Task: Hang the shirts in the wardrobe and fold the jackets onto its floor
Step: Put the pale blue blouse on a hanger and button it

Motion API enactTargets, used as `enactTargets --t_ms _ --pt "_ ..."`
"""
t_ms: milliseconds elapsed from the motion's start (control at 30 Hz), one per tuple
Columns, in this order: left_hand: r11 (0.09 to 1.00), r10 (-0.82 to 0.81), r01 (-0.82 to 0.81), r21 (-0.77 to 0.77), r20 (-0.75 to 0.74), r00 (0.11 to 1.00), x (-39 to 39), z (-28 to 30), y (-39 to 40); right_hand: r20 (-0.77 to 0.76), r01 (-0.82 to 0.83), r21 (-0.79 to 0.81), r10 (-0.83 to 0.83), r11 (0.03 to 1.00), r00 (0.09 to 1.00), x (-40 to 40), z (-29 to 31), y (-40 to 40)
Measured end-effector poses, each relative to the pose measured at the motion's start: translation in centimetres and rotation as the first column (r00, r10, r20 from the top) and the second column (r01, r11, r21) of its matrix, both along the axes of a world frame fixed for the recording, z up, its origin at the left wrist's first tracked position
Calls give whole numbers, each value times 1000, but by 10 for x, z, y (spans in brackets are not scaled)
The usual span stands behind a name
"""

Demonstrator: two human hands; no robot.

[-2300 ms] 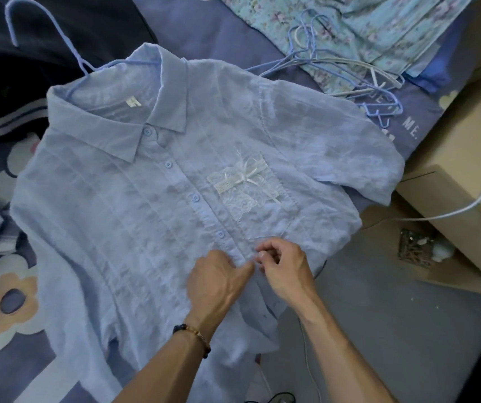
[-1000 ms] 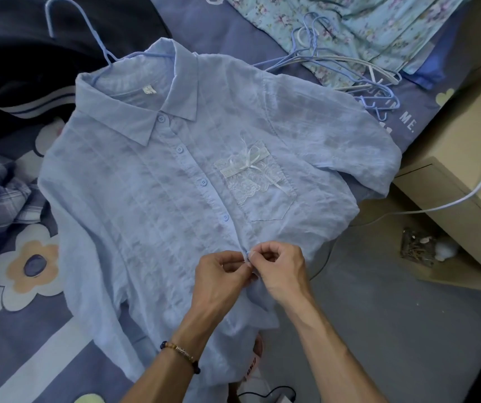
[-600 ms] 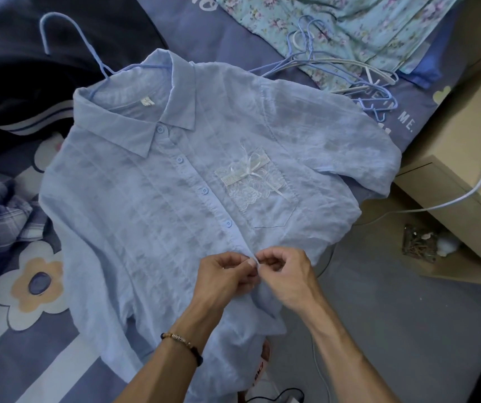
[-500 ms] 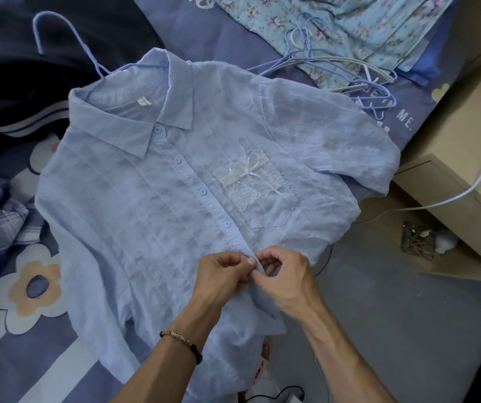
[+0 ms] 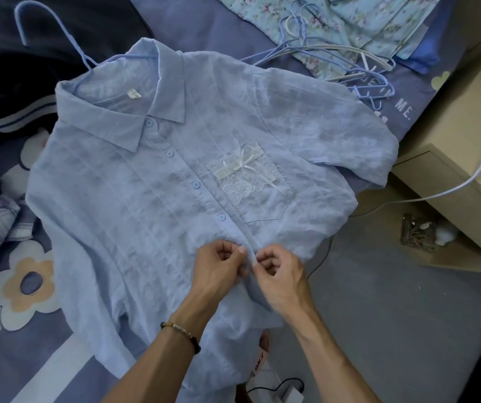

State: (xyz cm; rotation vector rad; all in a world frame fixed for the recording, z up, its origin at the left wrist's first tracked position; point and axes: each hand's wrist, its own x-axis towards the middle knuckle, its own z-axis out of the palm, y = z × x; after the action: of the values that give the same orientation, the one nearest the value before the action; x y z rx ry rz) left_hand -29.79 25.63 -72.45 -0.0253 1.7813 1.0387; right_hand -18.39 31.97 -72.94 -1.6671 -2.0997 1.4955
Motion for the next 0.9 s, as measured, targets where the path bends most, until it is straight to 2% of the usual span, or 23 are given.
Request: enactTargets --t_ms 67,133,200,300,400,500,633,767,900 --pt "997 -54 52 -65 -36 998 5 -5 1 3 -112 -81 112 990 994 13 1 -10" --pt "968 -227 201 -149 -182 957 9 -9 -1 44 -180 -170 190 969 981 27 0 -15" --pt "935 -343 298 -190 -281 896 17 -7 -4 61 -142 -137 152 980 987 40 -5 -14" --pt "931 -354 305 -202 -289 889 32 -5 -15 100 -8 -4 8 1000 995 52 -15 -6" --pt "907 -396 316 -279 -308 865 50 -5 -31 95 -68 -6 68 998 993 54 -19 -4" --pt "915 -372 298 -272 -281 885 63 -10 -41 112 -217 56 210 975 971 50 -23 -9" --pt "934 -301 233 -271 -242 923 69 -9 -42 126 -227 246 201 942 971 51 -29 -14" --pt "959 -246 216 -185 -159 956 73 -6 -39 213 -338 208 294 918 932 52 -27 -10" --pt "998 -59 57 -21 -65 996 88 2 -30 127 -138 104 125 985 984 58 -8 3"
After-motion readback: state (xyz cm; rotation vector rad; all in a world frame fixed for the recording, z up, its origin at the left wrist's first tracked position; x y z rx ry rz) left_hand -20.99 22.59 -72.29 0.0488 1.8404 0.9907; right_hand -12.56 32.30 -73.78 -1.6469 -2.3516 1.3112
